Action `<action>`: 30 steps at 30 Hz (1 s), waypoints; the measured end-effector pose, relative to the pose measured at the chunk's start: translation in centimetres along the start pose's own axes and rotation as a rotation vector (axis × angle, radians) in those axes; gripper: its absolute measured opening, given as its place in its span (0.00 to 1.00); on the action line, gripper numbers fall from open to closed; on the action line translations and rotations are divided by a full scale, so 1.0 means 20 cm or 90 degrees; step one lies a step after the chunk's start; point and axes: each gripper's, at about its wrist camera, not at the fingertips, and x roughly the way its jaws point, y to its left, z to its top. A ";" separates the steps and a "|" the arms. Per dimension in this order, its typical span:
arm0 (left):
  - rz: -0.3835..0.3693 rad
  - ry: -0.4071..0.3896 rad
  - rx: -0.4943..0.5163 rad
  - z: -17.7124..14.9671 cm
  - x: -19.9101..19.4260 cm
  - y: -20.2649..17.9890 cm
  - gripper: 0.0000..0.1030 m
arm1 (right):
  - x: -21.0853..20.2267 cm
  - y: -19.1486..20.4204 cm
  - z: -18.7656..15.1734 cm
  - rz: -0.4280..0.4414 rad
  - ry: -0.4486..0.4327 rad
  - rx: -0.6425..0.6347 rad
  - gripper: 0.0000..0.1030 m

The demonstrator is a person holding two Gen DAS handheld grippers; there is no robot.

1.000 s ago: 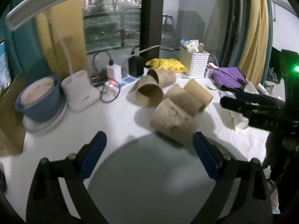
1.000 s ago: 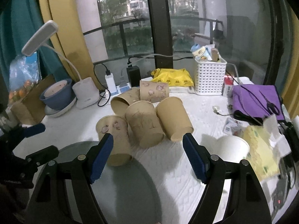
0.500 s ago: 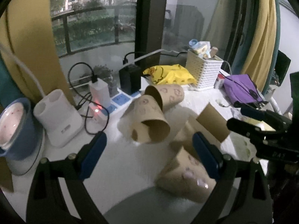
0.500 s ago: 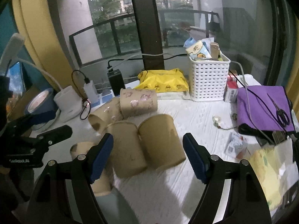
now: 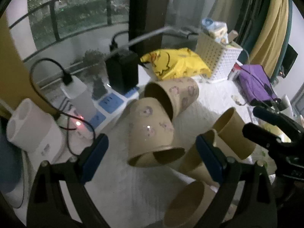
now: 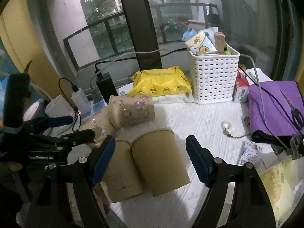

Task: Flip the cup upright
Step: 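Close the left gripper around the doodled kraft cup's body, then lift the kraft cup with the left gripper and carry it over the mat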

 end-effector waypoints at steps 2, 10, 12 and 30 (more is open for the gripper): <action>0.000 0.017 -0.003 0.01 0.04 0.01 0.91 | 0.01 -0.01 0.00 0.001 0.001 0.004 0.77; 0.017 0.047 0.013 0.01 0.13 -0.01 0.78 | 0.01 -0.01 0.00 0.002 0.003 0.005 0.77; 0.017 0.054 0.010 0.01 0.15 0.00 0.67 | 0.02 -0.01 0.00 0.003 0.002 0.004 0.77; 0.004 -0.005 0.048 -0.02 -0.22 0.04 0.62 | -0.14 0.10 0.00 0.012 -0.025 -0.028 0.77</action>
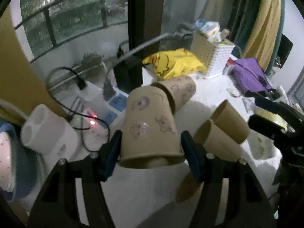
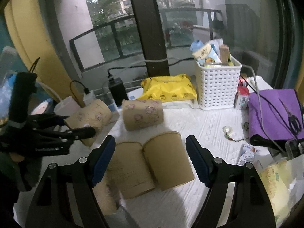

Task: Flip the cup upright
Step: 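Lift the kraft cup with the left gripper and carry it over the mat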

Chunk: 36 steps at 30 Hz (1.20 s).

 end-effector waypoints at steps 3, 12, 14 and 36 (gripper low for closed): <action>-0.011 -0.015 0.007 -0.04 -0.14 -0.01 0.62 | -0.08 0.04 -0.01 0.003 -0.007 -0.007 0.77; -0.055 -0.052 0.091 -0.32 -0.53 -0.26 0.62 | -0.34 0.14 -0.17 -0.012 0.004 -0.022 0.77; -0.068 -0.053 0.115 -0.40 -0.58 -0.32 0.62 | -0.41 0.16 -0.24 -0.013 0.010 -0.023 0.77; -0.213 0.006 0.344 -1.00 -0.55 -0.68 0.62 | -0.76 0.22 -0.93 -0.078 0.073 0.016 0.77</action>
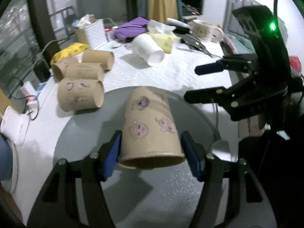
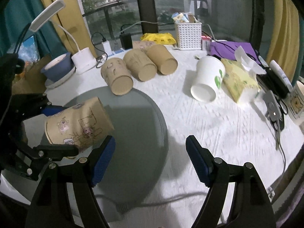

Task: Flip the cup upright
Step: 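Lift the kraft cup with the left gripper and carry it over the mat, then tilt the held cup with the left gripper while the right gripper approaches it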

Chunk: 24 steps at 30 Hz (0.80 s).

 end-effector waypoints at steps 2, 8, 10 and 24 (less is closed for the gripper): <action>-0.024 -0.001 0.023 -0.01 0.02 0.01 0.62 | 0.00 0.00 -0.01 -0.004 -0.002 0.009 0.77; -0.054 0.011 0.087 -0.01 0.03 0.04 0.63 | 0.02 0.07 0.00 -0.021 -0.017 0.015 0.77; -0.069 0.019 0.108 -0.01 0.04 0.04 0.63 | 0.03 0.08 0.01 -0.025 -0.016 0.014 0.77; -0.095 0.033 0.132 -0.04 0.07 0.09 0.76 | 0.08 0.12 0.00 -0.024 0.010 -0.010 0.77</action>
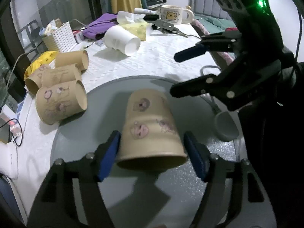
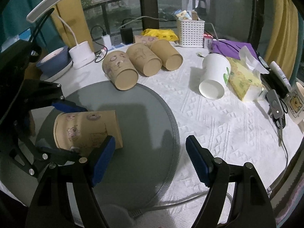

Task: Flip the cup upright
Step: 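Tilt the held cup with the left gripper while the right gripper approaches it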

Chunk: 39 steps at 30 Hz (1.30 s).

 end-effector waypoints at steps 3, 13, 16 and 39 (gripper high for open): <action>-0.007 -0.011 -0.028 0.00 -0.03 0.02 0.86 | 0.01 -0.01 0.01 0.006 0.004 -0.004 0.77; 0.009 -0.046 -0.088 -0.02 -0.14 -0.01 0.90 | 0.01 0.03 0.06 0.046 0.020 -0.083 0.77; 0.019 -0.066 -0.127 -0.03 -0.16 0.00 0.90 | 0.02 0.07 0.10 0.075 0.023 -0.144 0.77; 0.080 -0.148 -0.321 -0.16 -0.22 0.03 0.90 | 0.12 0.37 0.30 0.294 0.090 -0.562 0.77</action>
